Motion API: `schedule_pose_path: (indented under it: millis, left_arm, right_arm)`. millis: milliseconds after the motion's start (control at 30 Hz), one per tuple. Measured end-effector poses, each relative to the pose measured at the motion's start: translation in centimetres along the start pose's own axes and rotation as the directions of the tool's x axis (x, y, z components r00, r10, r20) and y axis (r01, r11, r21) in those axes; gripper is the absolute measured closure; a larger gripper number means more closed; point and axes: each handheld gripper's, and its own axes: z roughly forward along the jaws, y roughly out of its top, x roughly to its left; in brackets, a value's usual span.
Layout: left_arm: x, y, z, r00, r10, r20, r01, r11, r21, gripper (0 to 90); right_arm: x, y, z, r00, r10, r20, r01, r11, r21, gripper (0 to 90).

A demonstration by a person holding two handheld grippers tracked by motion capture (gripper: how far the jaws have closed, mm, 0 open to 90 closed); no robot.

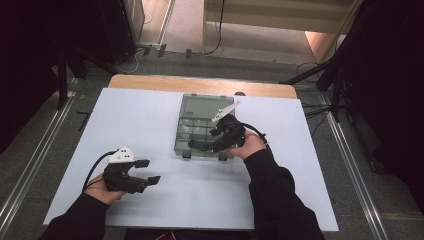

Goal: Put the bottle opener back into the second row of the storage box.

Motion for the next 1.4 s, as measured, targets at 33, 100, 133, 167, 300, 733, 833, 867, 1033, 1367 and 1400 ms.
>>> schedule_pose_path:
  millis: [33, 100, 133, 167, 300, 733, 833, 867, 1033, 1367, 1400]
  left_arm:
    - [0.0, 0.0, 0.0, 1.0000, 0.000, -0.001, 0.000, 1.0000, 0.000, 25.2]
    - [0.0, 0.0, -0.1, 1.0000, -0.005, 0.000, 0.005, 1.0000, -0.006, 25.2]
    - [0.0, 0.0, -0.1, 1.0000, -0.004, 0.000, 0.004, 1.0000, -0.007, 25.2]
    - [0.0, 0.0, -0.1, 1.0000, -0.001, -0.001, 0.001, 1.0000, -0.006, 25.2]
    - [-0.1, 0.0, -0.1, 1.0000, 0.001, 0.001, -0.001, 1.0000, -0.004, 25.2]
    - [-0.1, -0.1, -0.3, 0.9999, -0.008, -0.011, 0.008, 0.9999, -0.008, 25.2]
    - [-0.1, -0.1, -0.2, 0.9999, -0.007, -0.009, 0.007, 0.9999, -0.008, 25.2]
    - [-0.1, -0.1, -0.2, 0.9999, -0.008, -0.008, 0.008, 0.9999, -0.008, 25.2]
    - [-0.1, -0.1, -0.2, 1.0000, -0.005, -0.008, 0.005, 0.9999, -0.010, 25.2]
    - [-0.1, -0.1, -0.2, 0.9999, -0.006, -0.009, 0.006, 0.9999, -0.009, 25.2]
    - [-0.1, -0.1, -0.2, 0.9999, -0.007, -0.009, 0.007, 0.9999, -0.010, 25.2]
  right_arm:
    - [0.2, -0.2, -0.1, 1.0000, 0.001, 0.009, -0.001, 1.000, -0.007, 25.9]
    - [0.6, -0.6, -0.3, 0.9998, 0.014, 0.010, -0.014, 1.000, -0.017, 23.8]
    - [0.7, -0.8, -0.4, 0.9998, 0.022, 0.004, -0.022, 1.000, -0.023, 22.8]
    - [0.8, -0.9, -0.4, 0.9998, 0.022, -0.004, -0.022, 0.999, -0.030, 22.2]
    - [1.5, -1.5, -0.7, 0.9990, 0.045, -0.006, -0.046, 0.998, -0.046, 22.3]
    - [2.8, -4.5, -2.3, 0.9976, 0.069, -0.006, -0.069, 0.993, -0.101, 21.9]
    - [2.9, -5.2, -2.6, 0.9975, 0.071, 0.001, -0.071, 0.992, -0.106, 21.9]
    - [3.0, -5.4, -2.7, 0.9972, 0.075, 0.007, -0.074, 0.991, -0.108, 21.8]
    - [3.6, -7.1, -3.0, 0.9957, 0.090, 0.025, -0.086, 0.990, -0.114, 21.8]
    - [4.3, -9.8, -4.0, 0.9932, 0.107, 0.045, -0.102, 0.988, -0.115, 21.8]
    - [4.2, -10.1, -4.1, 0.9933, 0.105, 0.047, -0.099, 0.988, -0.117, 21.8]
